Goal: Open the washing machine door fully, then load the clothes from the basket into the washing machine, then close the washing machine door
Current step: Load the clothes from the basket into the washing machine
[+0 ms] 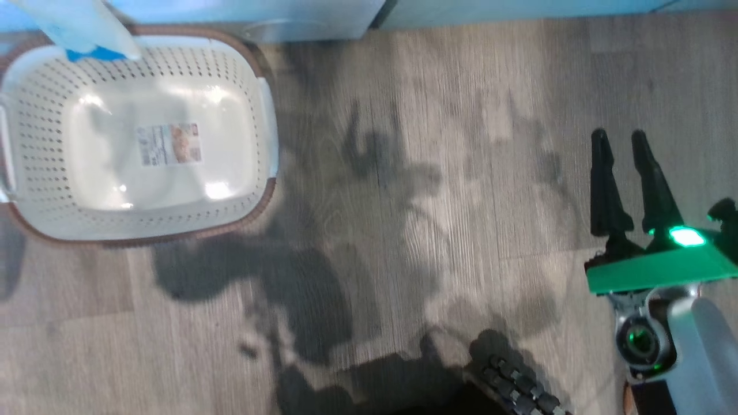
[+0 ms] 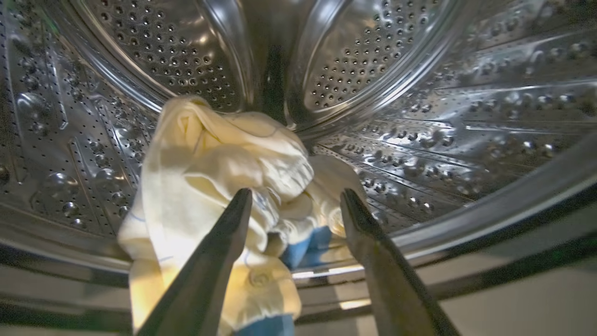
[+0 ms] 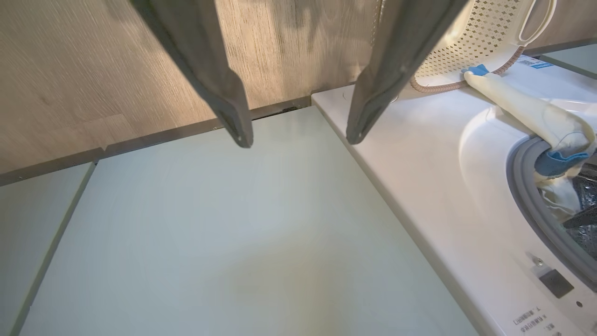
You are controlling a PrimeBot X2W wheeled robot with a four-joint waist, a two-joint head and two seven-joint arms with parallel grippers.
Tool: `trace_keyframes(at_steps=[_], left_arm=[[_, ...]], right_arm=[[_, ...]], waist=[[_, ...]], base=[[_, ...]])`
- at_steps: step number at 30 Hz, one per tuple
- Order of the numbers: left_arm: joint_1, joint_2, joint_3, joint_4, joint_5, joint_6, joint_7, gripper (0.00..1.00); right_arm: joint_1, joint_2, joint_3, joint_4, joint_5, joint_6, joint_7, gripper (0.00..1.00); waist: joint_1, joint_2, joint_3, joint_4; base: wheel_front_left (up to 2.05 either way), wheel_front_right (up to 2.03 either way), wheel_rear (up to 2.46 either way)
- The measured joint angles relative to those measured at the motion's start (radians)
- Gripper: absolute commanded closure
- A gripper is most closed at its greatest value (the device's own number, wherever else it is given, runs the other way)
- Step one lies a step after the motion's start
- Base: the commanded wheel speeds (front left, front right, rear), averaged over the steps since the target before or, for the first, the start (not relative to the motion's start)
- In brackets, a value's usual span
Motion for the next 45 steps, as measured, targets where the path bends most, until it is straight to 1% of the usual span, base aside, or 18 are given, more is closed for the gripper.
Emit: trace_keyframes(at_steps=[4,7,10,13,16,17,20,22,24,26,27,30,32,35,39,42,45], left_arm=[[0.086,0.016,-0.011,-0.043,-0.049,0.0,-0.03,0.0],[0.156,0.035,-0.012,-0.073,-0.08,0.0,-0.08,0.0],[0.241,0.049,-0.013,-0.095,-0.088,0.0,-0.129,0.0],[0.386,0.045,0.002,-0.139,-0.133,0.0,-0.172,0.0],[0.491,0.049,0.014,-0.202,-0.142,0.008,-0.184,0.0],[0.491,0.049,0.014,-0.202,-0.142,0.008,-0.184,0.0],[0.589,0.054,0.036,-0.298,-0.136,0.049,-0.188,0.0],[0.666,0.058,0.086,-0.405,-0.135,0.083,-0.191,0.0],[0.751,0.063,0.126,-0.509,-0.112,0.124,-0.192,0.0],[0.855,0.062,0.171,-0.602,-0.099,0.155,-0.192,0.0],[0.97,0.058,0.22,-0.682,-0.082,0.186,-0.192,0.0],[1.127,0.04,0.292,-0.789,-0.045,0.221,-0.192,0.0],[1.212,0.016,0.354,-0.854,-0.022,0.236,-0.192,0.0],[1.307,-0.029,0.41,-0.918,0.007,0.237,-0.192,0.0],[1.404,-0.074,0.471,-0.967,0.06,0.238,-0.192,0.0],[1.445,-0.109,0.512,-0.993,0.083,0.234,-0.192,0.0],[1.459,-0.128,0.545,-1.003,0.104,0.219,-0.192,0.0]], right_arm=[[0.027,0.0,-0.008,0.006,-0.006,0.0,0.0,0.0],[0.043,0.0,-0.016,0.008,-0.008,0.0,0.0,0.0],[0.061,0.0,-0.02,0.01,-0.008,0.0,0.0,0.0],[0.091,0.0,-0.025,0.012,-0.01,0.0,0.0,0.0],[0.109,0.0,-0.025,0.012,-0.016,0.0,0.0,0.0],[0.109,0.0,-0.025,0.012,-0.016,0.0,0.0,0.0],[0.122,0.0,-0.027,0.012,-0.016,0.0,0.0,0.0],[0.131,0.0,-0.028,0.012,-0.016,0.0,0.0,0.0],[0.134,0.0,-0.03,0.012,-0.016,0.0,0.0,0.0],[0.136,0.0,-0.03,0.012,-0.016,0.0,0.0,0.0],[0.142,0.0,-0.03,0.012,-0.016,0.0,0.0,0.0],[0.147,0.0,-0.031,0.014,-0.016,0.0,0.0,0.0],[0.147,0.0,-0.031,0.014,-0.017,0.0,0.0,0.0],[0.154,0.0,-0.035,0.014,-0.017,0.0,0.0,0.0],[0.181,0.0,-0.04,0.014,-0.017,0.0,0.0,0.0],[0.186,0.0,-0.043,0.014,-0.017,0.0,0.0,0.0],[0.186,0.0,-0.045,0.014,-0.025,0.0,0.0,0.0]], waist=[[0.0,0.0,-0.045,0.007],[0.0,0.0,-0.081,0.011],[-0.0001,0.0,-0.116,0.014],[0.0,0.0,-0.162,0.02],[0.0,0.0,-0.193,0.025],[0.0,0.0,-0.193,0.025],[0.0,0.0,-0.217,0.032],[-0.0001,0.0,-0.23,0.037],[0.0,0.0,-0.24,0.042],[-0.0001,0.0,-0.249,0.045],[-0.0001,0.0,-0.26,0.047],[0.0,0.0,-0.278,0.049],[-0.0001,0.0,-0.289,0.05],[-0.0001,0.0,-0.301,0.052],[-0.0001,0.0,-0.31,0.054],[0.0,0.0,-0.312,0.057],[0.0,0.0,-0.31,0.061]], base=[[0.0,0.0,0.0],[0.0,0.0,0.0],[0.0,0.0,0.0],[0.0,0.0,0.0],[0.0,0.0,0.0],[0.0,0.0,0.0],[0.0,0.0,0.0],[0.0,0.0,0.0],[0.0,0.0,0.0],[0.0,0.0,0.0],[0.0,0.0,0.0],[0.0,0.0,0.0],[0.0,0.0,0.0],[0.0,0.0,0.0],[0.0,0.0,0.0],[0.0,0.0,0.0],[0.0,0.0,0.0]])
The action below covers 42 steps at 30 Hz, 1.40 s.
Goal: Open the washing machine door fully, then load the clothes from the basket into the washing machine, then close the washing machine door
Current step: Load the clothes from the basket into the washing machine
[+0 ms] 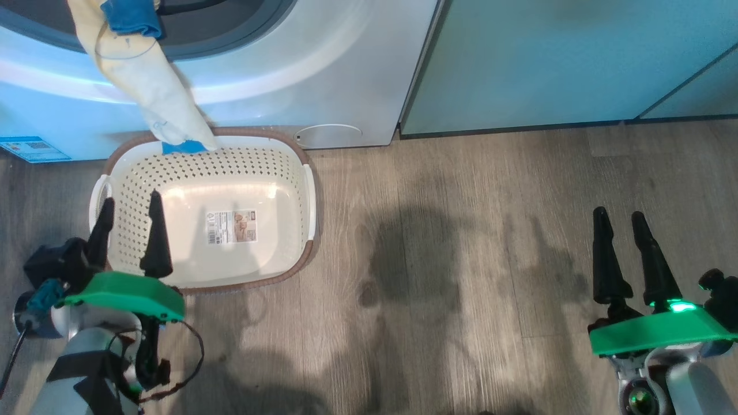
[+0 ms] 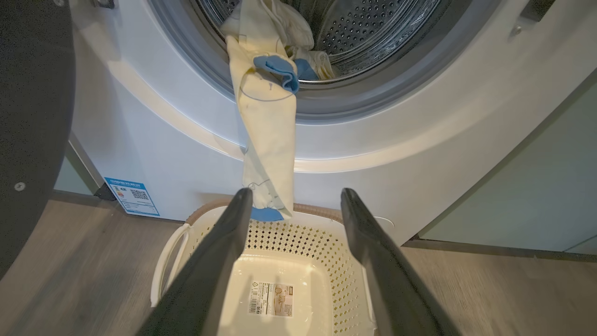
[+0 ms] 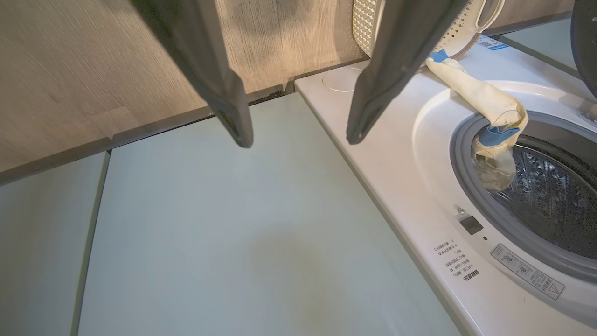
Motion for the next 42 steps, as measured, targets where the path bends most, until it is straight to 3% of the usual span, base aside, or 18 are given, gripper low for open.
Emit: trace_keyframes(at_steps=[8,13,30,42], left_arm=[[-0.004,-0.035,0.037,0.011,0.048,-0.036,0.0,0.0],[-0.028,-0.032,0.02,0.095,0.059,-0.081,0.0,0.0],[-0.461,0.086,-0.01,0.396,0.02,-0.193,0.089,0.0],[-0.732,0.131,-0.04,0.599,0.005,-0.211,0.077,0.0]], right_arm=[[0.0,0.0,-0.002,0.0,0.0,0.0,0.0,0.0],[0.0,0.0,0.006,0.0,-0.001,0.0,0.0,0.0],[-0.045,0.0,0.017,-0.012,-0.01,0.0,0.0,0.0],[-0.079,-0.001,0.015,-0.031,-0.018,0.0,0.0,0.0]], waist=[[0.0,0.0,0.007,0.007],[0.0,0.0,0.013,0.008],[0.0002,-0.0001,0.145,-0.013],[0.0003,-0.0001,0.264,-0.029]], base=[[0.0,0.0,0.0],[0.0,0.0,0.0],[0.0,0.0,0.0],[0.0,0.0,0.0]])
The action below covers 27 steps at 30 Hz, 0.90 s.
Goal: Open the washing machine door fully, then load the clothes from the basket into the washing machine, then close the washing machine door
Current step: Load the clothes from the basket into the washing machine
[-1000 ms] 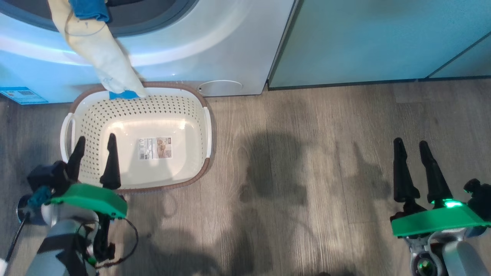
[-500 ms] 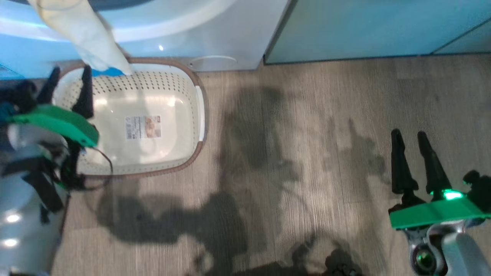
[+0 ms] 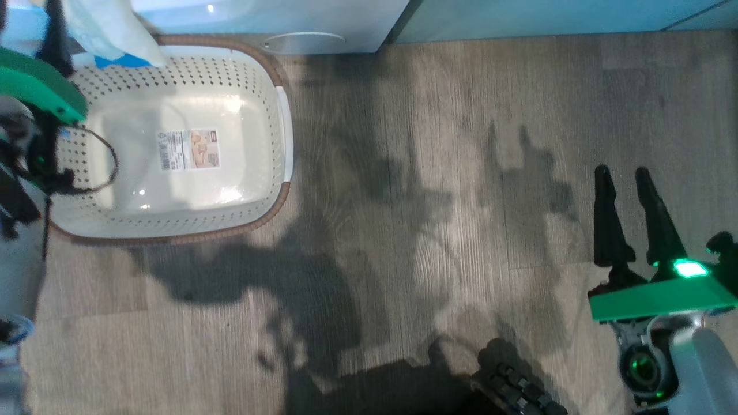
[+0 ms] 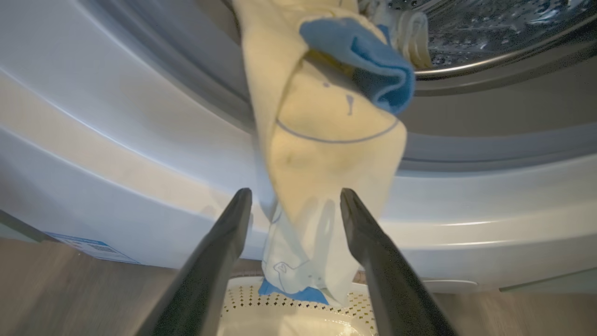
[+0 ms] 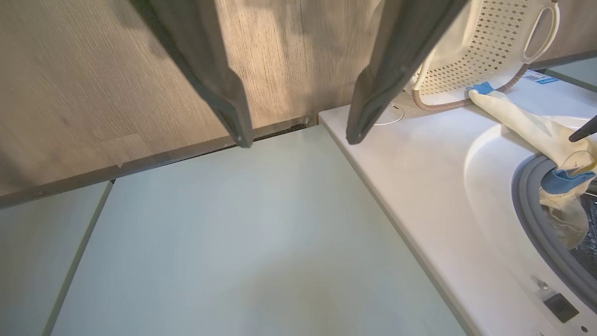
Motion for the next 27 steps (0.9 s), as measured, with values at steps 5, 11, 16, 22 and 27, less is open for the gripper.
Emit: trace_keyframes(at_steps=[5,11,16,22,27], left_arm=[[-0.089,0.012,0.01,0.087,-0.042,-0.002,-0.021,0.0],[-0.143,0.013,-0.006,0.146,-0.071,-0.007,-0.033,0.0],[-0.174,0.022,-0.127,0.124,-0.126,-0.008,-0.034,0.0],[-0.174,0.057,-0.243,0.096,-0.193,-0.008,-0.043,0.0],[-0.175,0.082,-0.306,0.077,-0.227,-0.008,-0.052,0.0]], right_arm=[[-0.03,-0.001,-0.002,-0.009,0.0,0.0,0.0,0.0],[-0.031,-0.002,-0.002,-0.011,0.0,0.0,0.0,0.0],[-0.048,-0.005,-0.001,-0.012,-0.002,0.0,0.0,0.0],[-0.051,-0.005,-0.001,-0.015,-0.01,0.0,0.0,0.0],[-0.051,-0.005,-0.001,-0.015,-0.01,0.0,0.0,0.0]], waist=[[0.0,0.0,0.029,-0.002],[0.0,0.0,0.056,0.001],[-0.0001,0.0,0.078,0.006],[-0.0001,0.0,0.085,0.008],[-0.0001,0.0,0.085,0.008]], base=[[0.0,0.0,0.0],[0.0,0.0,0.0],[0.0,0.0,0.0],[0.0,0.0,0.0],[0.0,0.0,0.0]])
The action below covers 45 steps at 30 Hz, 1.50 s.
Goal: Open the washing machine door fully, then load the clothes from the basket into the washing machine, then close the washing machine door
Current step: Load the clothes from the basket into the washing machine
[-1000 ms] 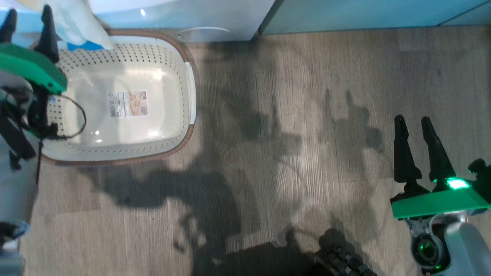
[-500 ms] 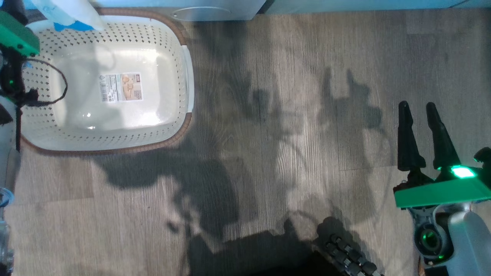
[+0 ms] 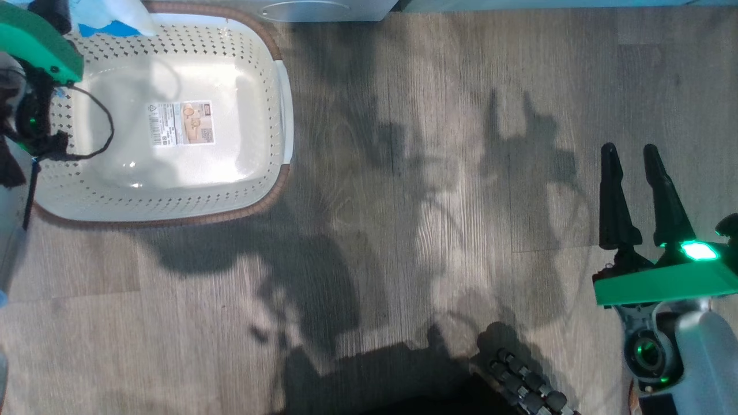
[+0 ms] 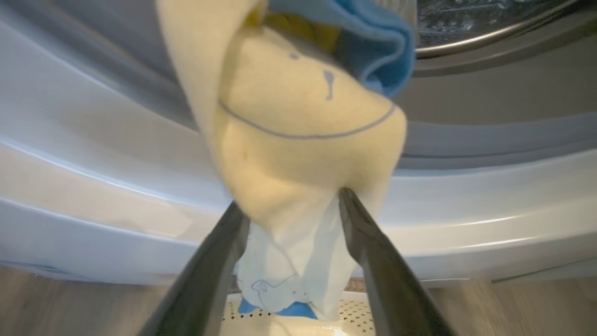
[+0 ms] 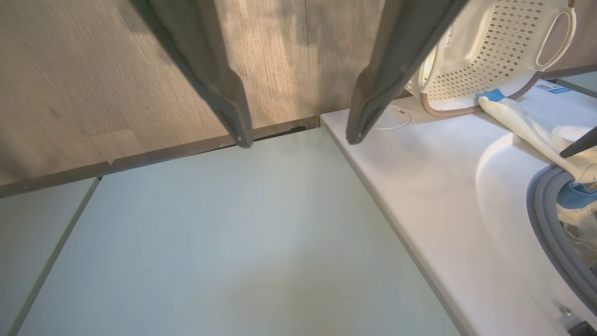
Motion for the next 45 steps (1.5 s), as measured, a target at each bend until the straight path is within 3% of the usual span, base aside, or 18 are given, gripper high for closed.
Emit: trace_keyframes(at_steps=[1,3,4,5,6,12,27,34,45], left_arm=[[-0.001,0.004,-0.019,-0.005,-0.008,0.0,-0.004,0.07],[-0.001,0.012,-0.062,-0.024,-0.024,0.0,-0.008,0.52],[-0.001,0.022,-0.105,-0.044,-0.029,0.0,-0.009,0.64],[-0.002,0.028,-0.121,-0.049,-0.03,0.0,-0.016,0.95],[-0.002,0.035,-0.137,-0.053,-0.032,0.0,-0.017,1.0],[-0.002,0.073,-0.205,-0.085,-0.053,0.0,-0.02,1.0],[0.054,0.195,-0.272,-0.266,-0.009,0.0,-0.023,1.0],[0.052,0.266,-0.275,-0.359,-0.019,0.0,0.032,1.0],[-0.052,0.279,-0.277,-0.385,-0.019,0.019,0.143,1.0]], right_arm=[[0.0,0.0,0.0,0.0,0.0,0.0,0.0,0.0],[0.0,0.0,0.0,0.0,-0.001,0.0,0.0,0.0],[0.0,0.0,0.0,0.0,-0.003,0.0,0.0,0.0],[0.0,0.0,0.0,0.0,-0.005,0.0,0.0,0.0],[0.0,0.0,0.001,0.0,-0.005,0.0,0.0,0.0],[0.0,0.0,0.003,0.005,-0.005,0.0,0.0,0.0],[0.005,0.0,0.017,0.019,-0.004,0.0,0.0,0.0],[0.005,0.001,0.031,0.029,0.002,0.0,0.0,0.0],[0.005,0.002,0.042,0.033,0.021,0.0,0.0,0.0]], waist=[[0.0,0.0,0.0,0.0],[0.0,0.0,0.0,-0.001],[0.0,0.0,-0.001,-0.001],[0.0,0.0,-0.001,-0.001],[0.0,0.0,-0.002,-0.002],[0.0,0.0,-0.014,-0.005],[-0.0001,0.0,-0.089,0.013],[-0.0001,0.0001,-0.113,0.008],[-0.0001,0.0,-0.094,-0.018]], base=[[0.0,0.0,0.0],[0.0,0.0,0.0],[0.0,0.0,0.0],[0.0,0.0,0.0],[0.0,0.0,0.0],[0.0,0.0,0.0],[0.0,0.0,0.0],[0.0,0.0,0.0],[0.0,0.0,0.0]])
